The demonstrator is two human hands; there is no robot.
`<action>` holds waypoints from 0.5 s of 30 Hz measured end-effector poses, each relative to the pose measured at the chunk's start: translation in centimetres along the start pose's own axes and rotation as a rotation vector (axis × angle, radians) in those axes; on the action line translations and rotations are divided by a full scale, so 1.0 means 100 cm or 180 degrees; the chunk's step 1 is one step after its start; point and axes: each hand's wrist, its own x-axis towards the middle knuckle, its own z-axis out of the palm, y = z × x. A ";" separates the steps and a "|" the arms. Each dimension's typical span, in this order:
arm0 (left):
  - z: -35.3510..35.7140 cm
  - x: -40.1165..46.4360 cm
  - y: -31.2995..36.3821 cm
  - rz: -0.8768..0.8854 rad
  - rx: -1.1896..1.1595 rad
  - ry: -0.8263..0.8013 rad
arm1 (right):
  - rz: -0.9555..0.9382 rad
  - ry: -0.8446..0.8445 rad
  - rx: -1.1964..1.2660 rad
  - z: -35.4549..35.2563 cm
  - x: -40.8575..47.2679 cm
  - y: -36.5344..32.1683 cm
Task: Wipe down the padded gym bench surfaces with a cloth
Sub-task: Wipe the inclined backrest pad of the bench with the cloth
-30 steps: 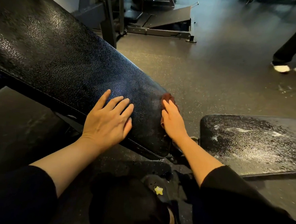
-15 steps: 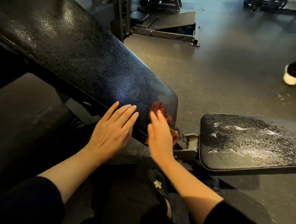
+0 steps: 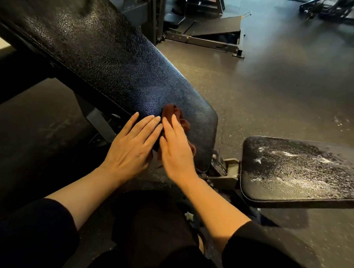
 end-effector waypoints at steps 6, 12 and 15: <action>0.001 -0.001 0.010 0.0123 -0.0004 -0.0127 | 0.0541 -0.0226 -0.0175 -0.044 -0.033 0.057; -0.013 0.008 0.000 0.0048 0.0025 -0.0001 | 0.0716 0.0396 -0.0372 -0.056 0.020 0.022; -0.016 0.011 -0.007 -0.0001 0.0056 0.0015 | 0.0353 -0.0109 0.0021 -0.046 0.032 -0.004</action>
